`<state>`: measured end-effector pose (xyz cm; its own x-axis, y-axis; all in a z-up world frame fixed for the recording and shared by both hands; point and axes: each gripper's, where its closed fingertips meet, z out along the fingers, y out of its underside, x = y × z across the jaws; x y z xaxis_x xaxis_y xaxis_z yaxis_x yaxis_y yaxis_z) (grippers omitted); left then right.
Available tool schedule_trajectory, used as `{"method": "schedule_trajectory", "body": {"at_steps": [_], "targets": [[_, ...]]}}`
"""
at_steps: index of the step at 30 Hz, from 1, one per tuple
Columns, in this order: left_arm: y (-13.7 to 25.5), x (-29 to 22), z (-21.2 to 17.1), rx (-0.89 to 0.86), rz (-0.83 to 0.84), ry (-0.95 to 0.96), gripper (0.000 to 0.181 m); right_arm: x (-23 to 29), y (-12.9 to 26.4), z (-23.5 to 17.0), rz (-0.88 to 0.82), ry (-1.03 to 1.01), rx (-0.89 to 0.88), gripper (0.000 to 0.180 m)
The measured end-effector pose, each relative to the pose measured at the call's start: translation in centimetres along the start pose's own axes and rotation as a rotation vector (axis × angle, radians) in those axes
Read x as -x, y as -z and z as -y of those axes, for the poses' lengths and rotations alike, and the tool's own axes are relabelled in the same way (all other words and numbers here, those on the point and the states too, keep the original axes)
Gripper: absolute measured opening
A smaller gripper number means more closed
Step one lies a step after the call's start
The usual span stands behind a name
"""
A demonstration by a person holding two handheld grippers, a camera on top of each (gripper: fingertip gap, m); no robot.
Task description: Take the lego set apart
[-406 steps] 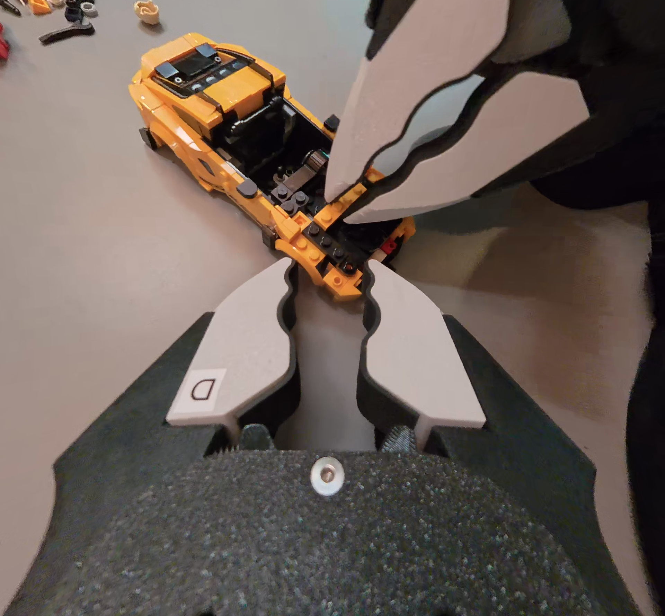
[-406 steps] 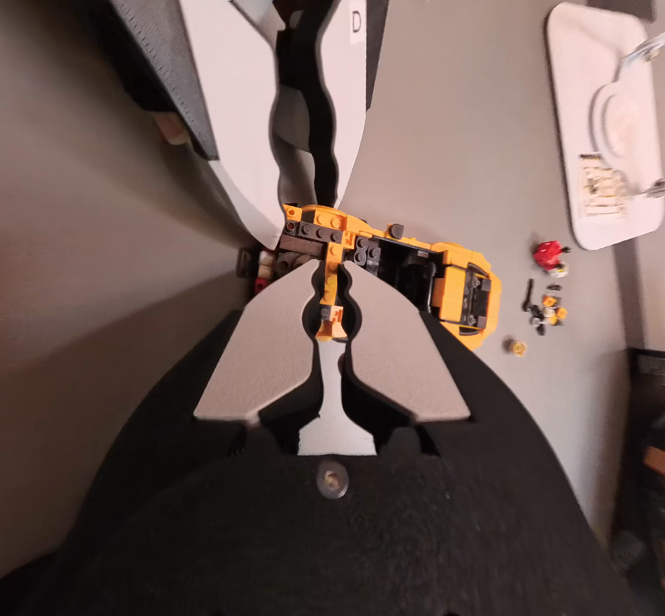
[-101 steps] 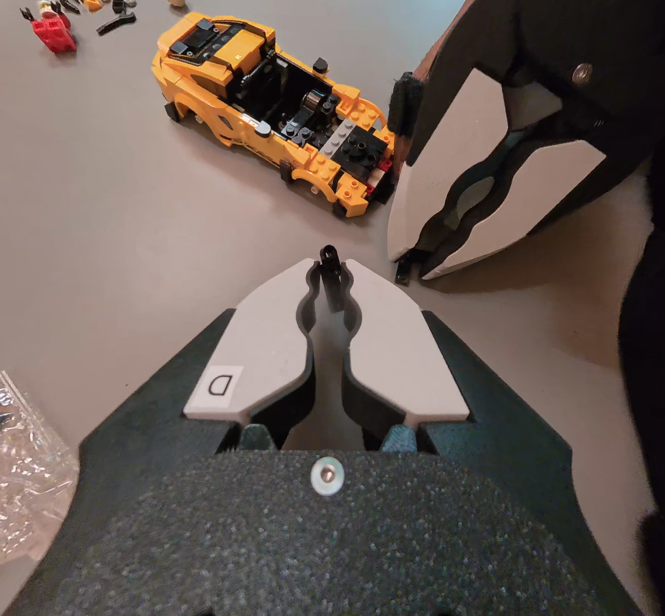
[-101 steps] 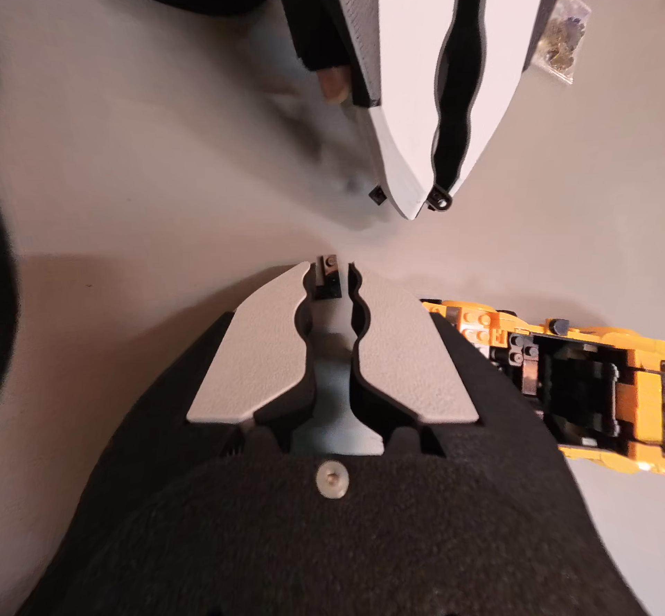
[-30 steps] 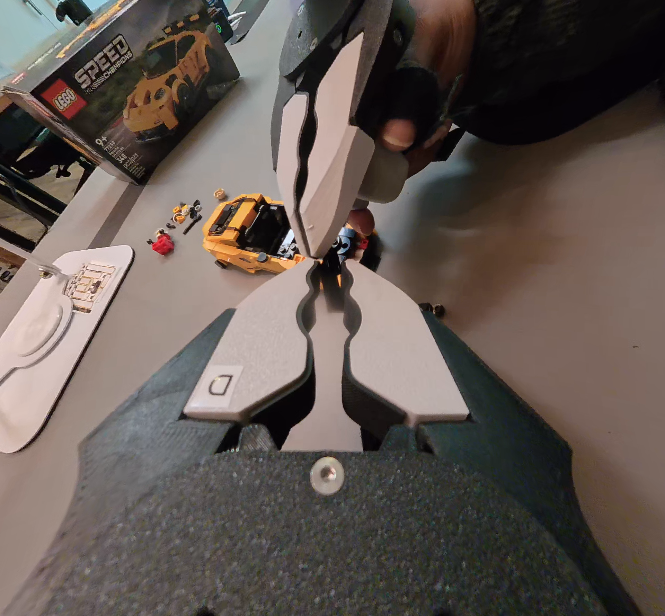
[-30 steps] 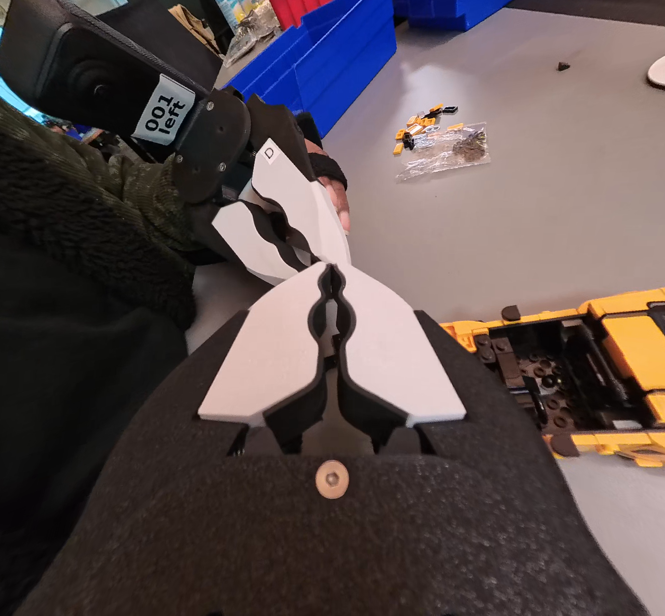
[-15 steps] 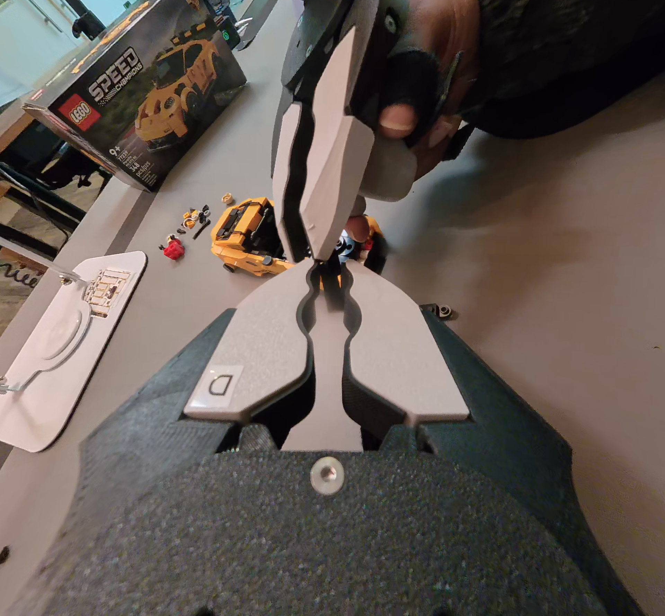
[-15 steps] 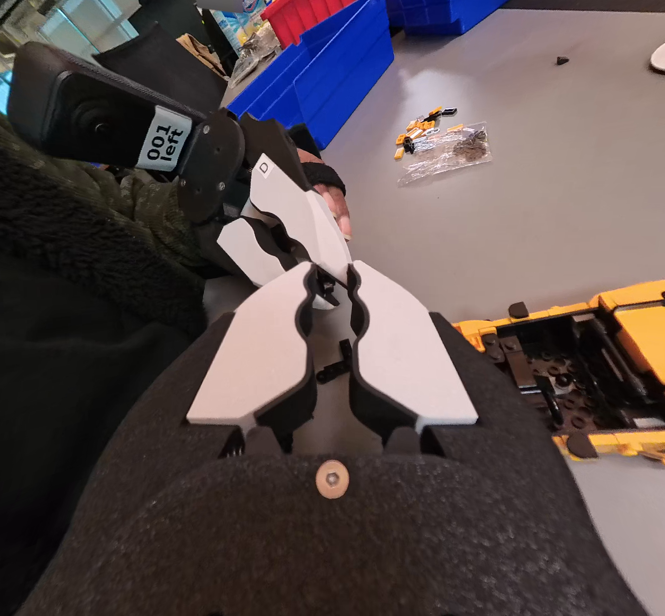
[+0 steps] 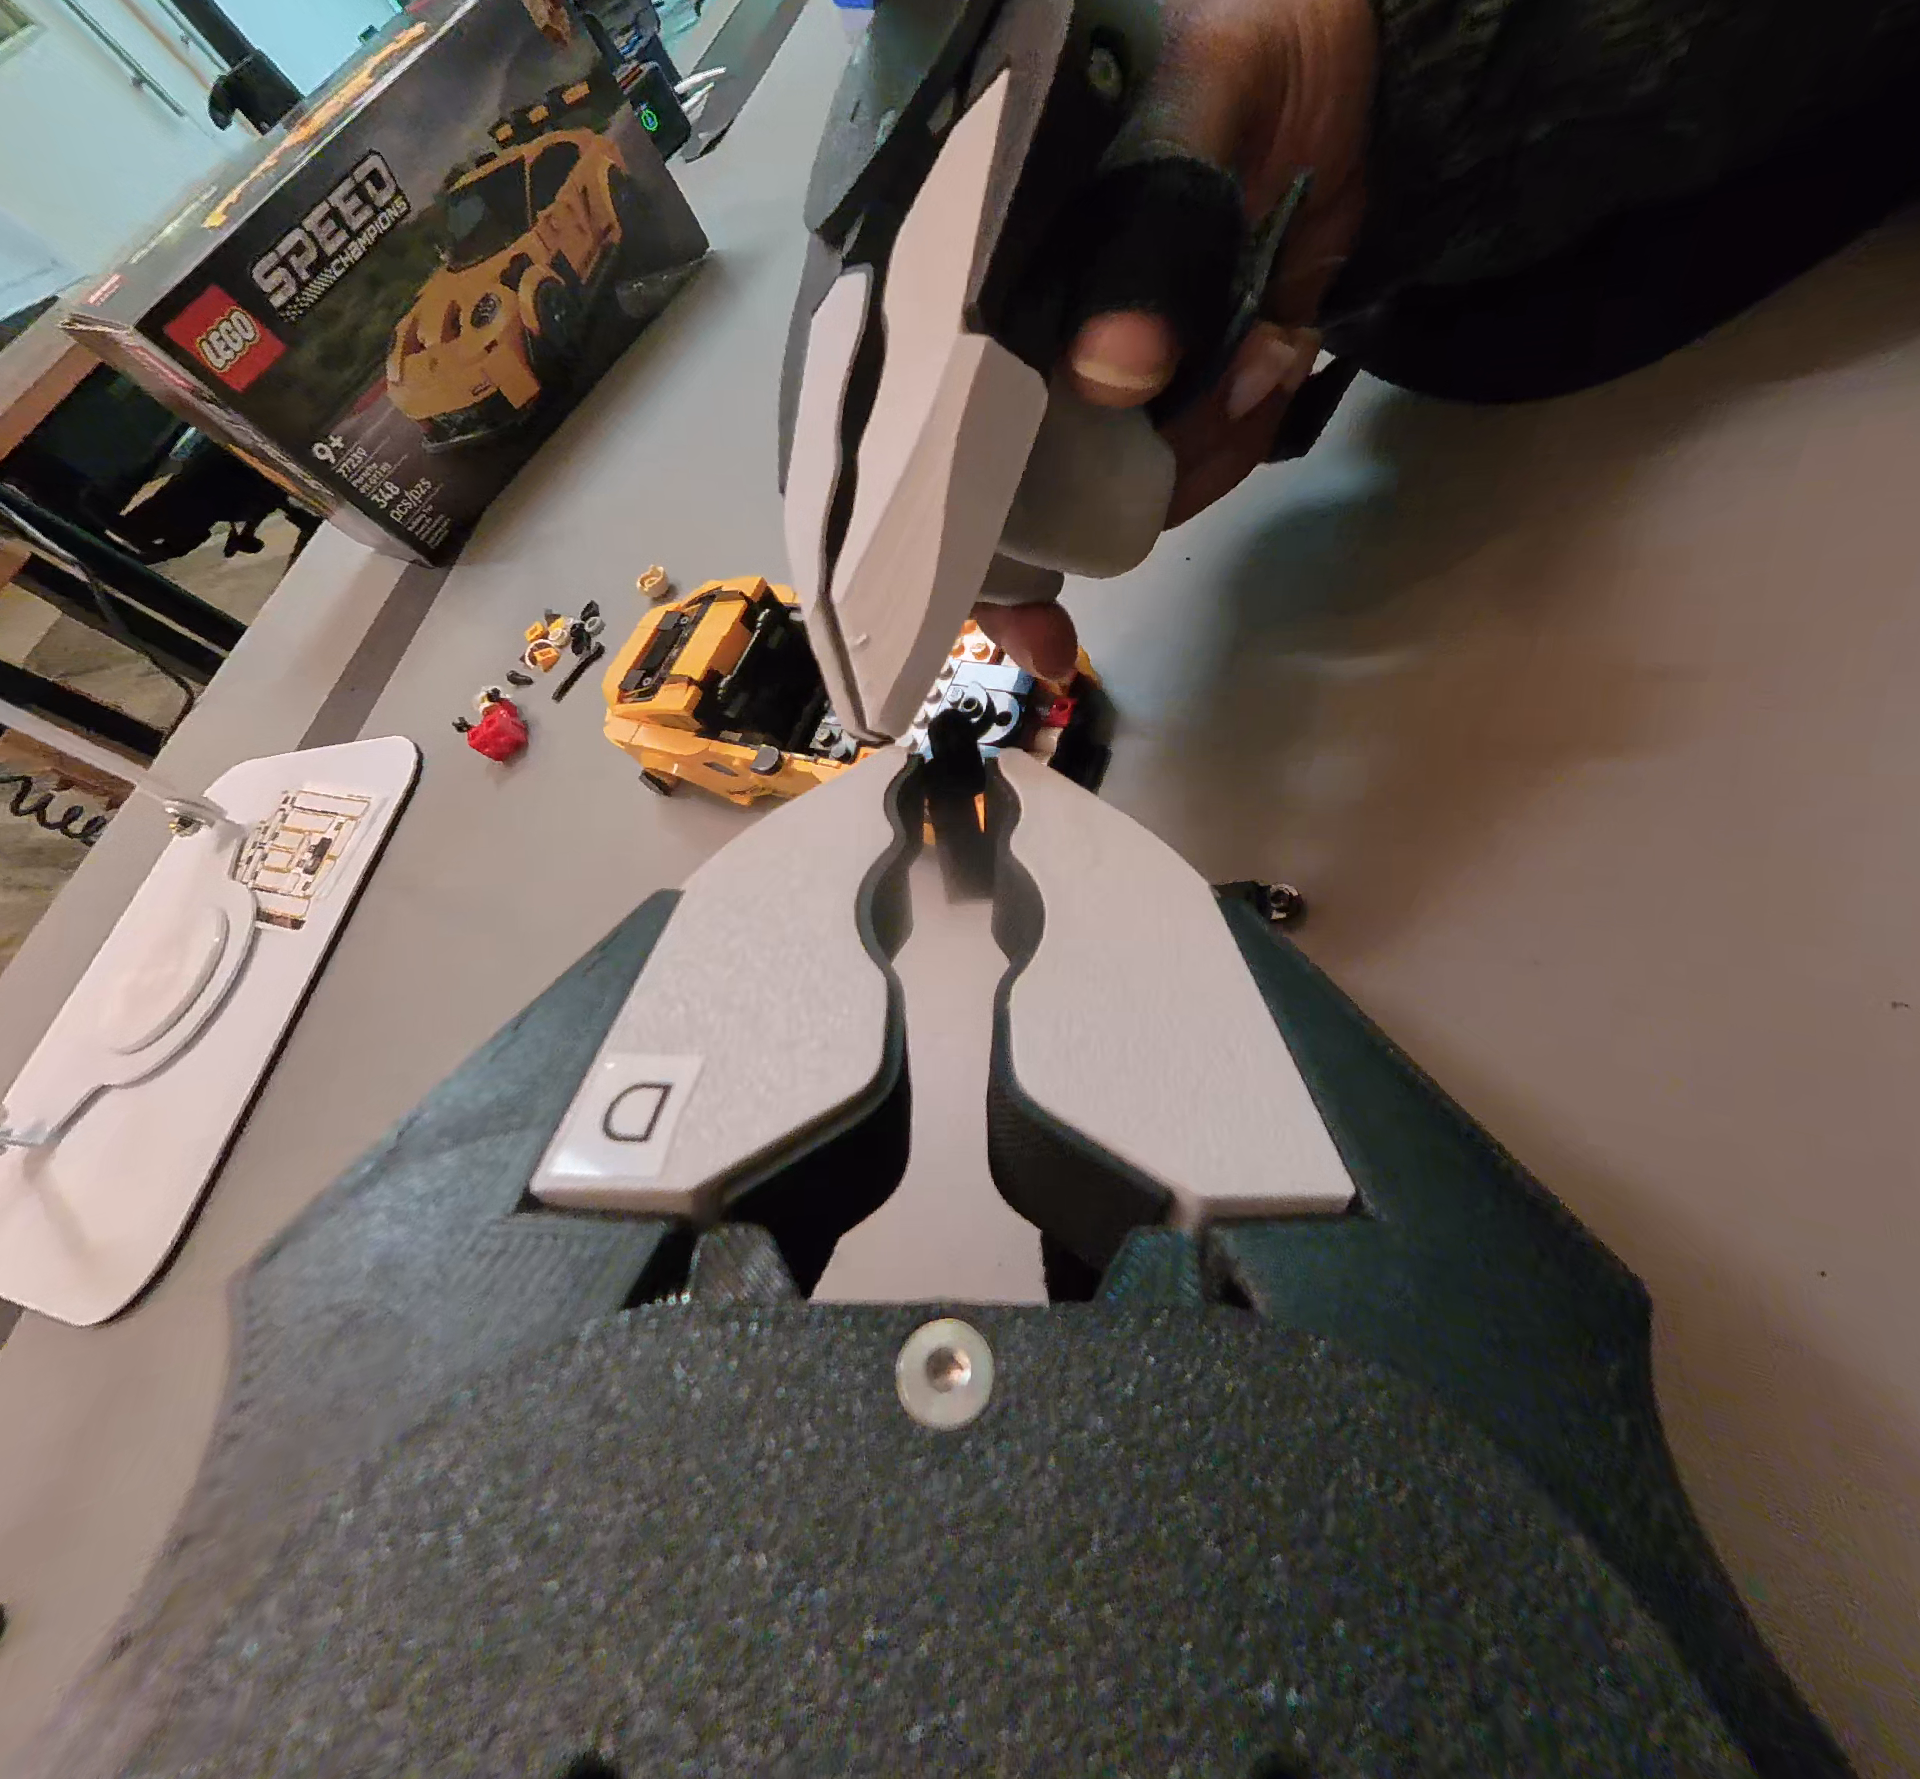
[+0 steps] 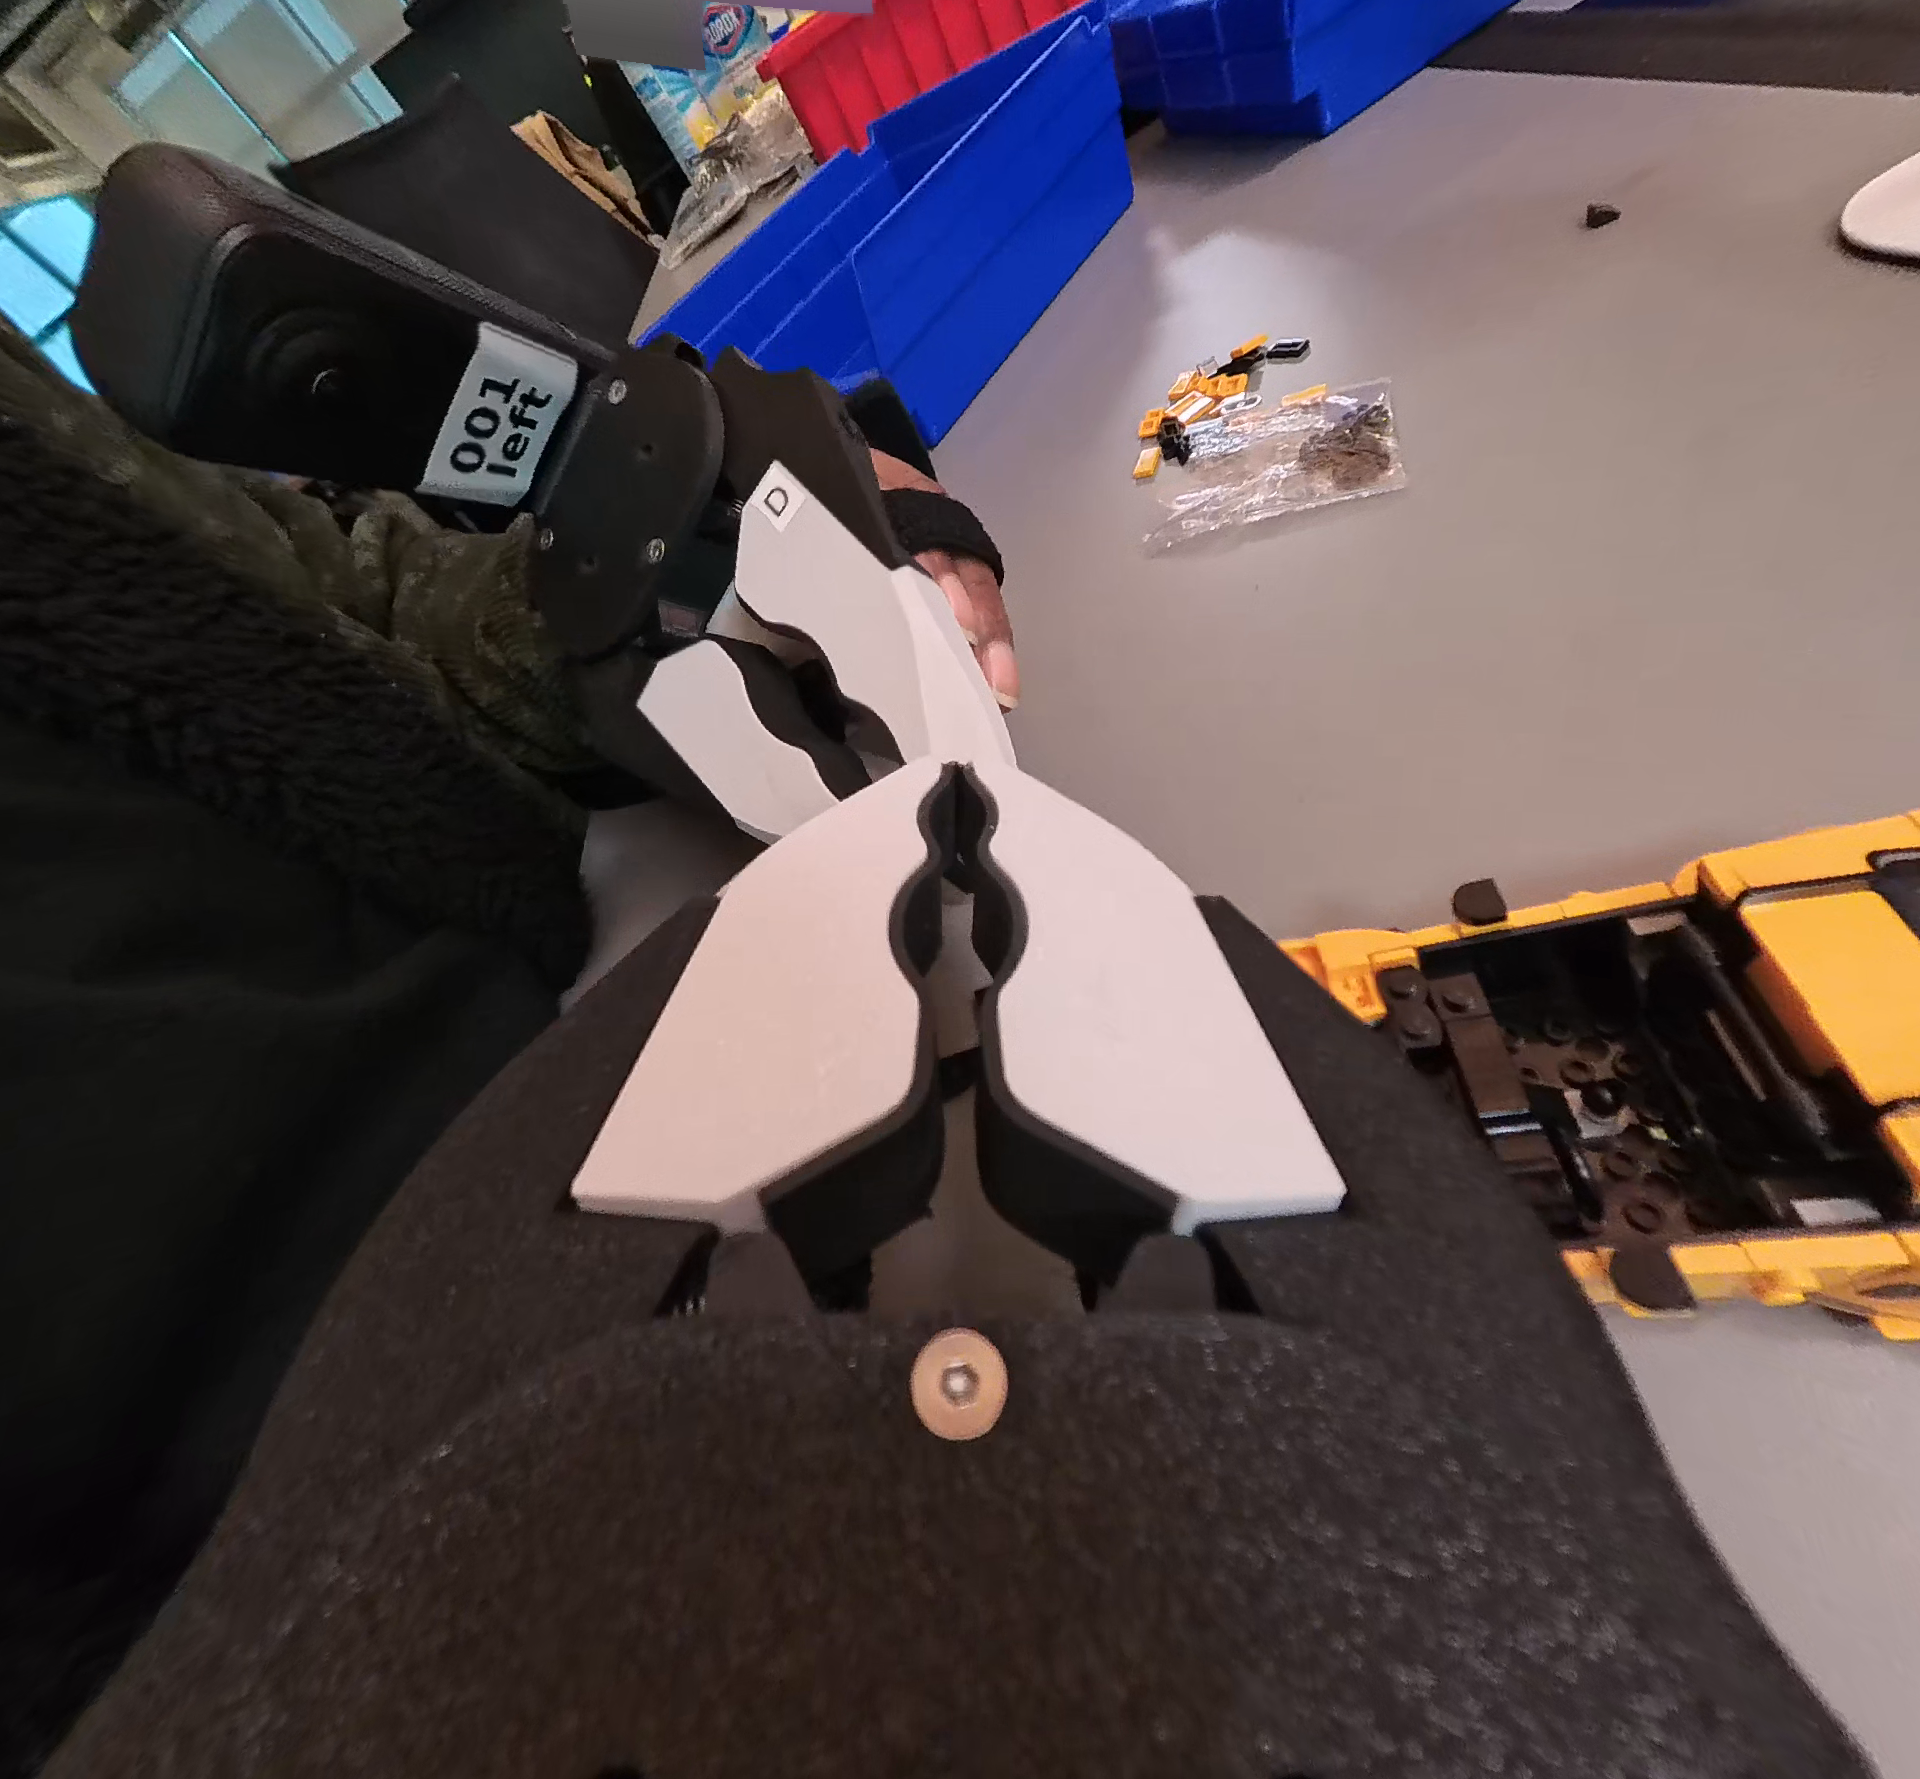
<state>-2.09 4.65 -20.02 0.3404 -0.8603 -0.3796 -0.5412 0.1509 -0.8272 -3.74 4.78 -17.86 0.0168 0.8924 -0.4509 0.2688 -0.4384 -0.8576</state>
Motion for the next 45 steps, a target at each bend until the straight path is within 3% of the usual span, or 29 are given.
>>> {"method": "schedule_trajectory", "body": {"at_steps": [13, 26, 37, 45], "targets": [[0.5, 1.1, 0.2, -0.065, -0.027, 0.175, 0.010, -0.7, 0.6, 0.6, -0.015, -0.026, -0.046, 0.011], [0.1, 0.1, -1.5, 0.014, -0.142, 0.248, 0.019, -1.2, 0.3, -0.3, -0.036, -0.026, -0.003, 0.015], [1.7, 1.9, -8.1, 0.306, -0.139, 0.411, 0.032, -2.2, 0.5, -1.2, -0.116, 0.040, 0.059, 0.015], [0.7, 1.5, -9.1, 0.469, -0.057, 0.577, 0.038, -2.5, 0.5, -1.6, -0.127, 0.046, 0.077, 0.014]]}}
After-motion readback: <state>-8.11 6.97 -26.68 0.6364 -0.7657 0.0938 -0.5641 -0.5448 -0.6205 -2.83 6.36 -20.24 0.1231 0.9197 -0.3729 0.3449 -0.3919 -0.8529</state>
